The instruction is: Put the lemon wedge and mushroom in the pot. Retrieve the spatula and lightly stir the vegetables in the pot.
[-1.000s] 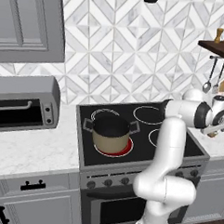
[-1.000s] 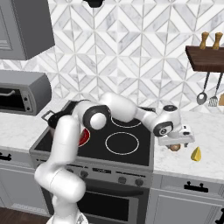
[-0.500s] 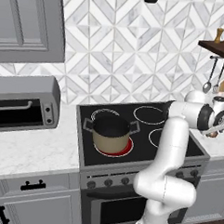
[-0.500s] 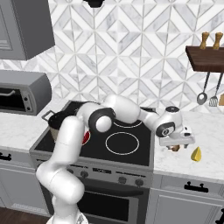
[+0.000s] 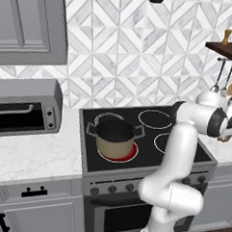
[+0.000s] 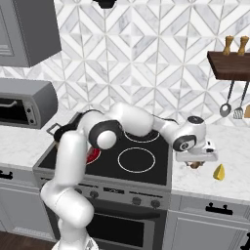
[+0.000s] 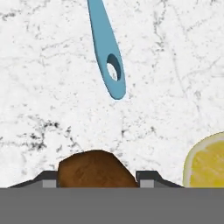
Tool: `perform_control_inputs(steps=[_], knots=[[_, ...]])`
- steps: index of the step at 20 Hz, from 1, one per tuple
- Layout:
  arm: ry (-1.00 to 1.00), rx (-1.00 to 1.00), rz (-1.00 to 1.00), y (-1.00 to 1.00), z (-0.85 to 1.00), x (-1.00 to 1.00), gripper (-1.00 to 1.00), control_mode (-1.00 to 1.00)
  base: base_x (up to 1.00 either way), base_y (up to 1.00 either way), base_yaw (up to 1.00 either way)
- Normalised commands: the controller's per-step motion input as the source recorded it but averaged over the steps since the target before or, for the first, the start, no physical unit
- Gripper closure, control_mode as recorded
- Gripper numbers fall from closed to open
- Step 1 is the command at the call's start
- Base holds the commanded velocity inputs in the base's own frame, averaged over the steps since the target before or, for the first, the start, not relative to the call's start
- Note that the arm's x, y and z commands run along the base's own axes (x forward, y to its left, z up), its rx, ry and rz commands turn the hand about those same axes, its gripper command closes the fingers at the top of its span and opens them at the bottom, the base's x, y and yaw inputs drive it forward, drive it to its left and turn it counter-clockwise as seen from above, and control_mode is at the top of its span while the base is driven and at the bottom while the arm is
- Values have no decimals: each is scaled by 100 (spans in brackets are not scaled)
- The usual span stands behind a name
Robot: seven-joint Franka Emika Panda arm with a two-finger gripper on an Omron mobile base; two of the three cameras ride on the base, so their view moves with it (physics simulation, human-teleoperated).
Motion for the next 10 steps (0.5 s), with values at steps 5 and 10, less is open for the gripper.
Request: perform_control_inputs(steps=[5, 10], knots=[[-22, 0, 5, 99, 97, -99, 100, -100, 0, 0, 0], [-4, -1, 8, 100, 100, -45, 100, -100, 0, 0, 0]])
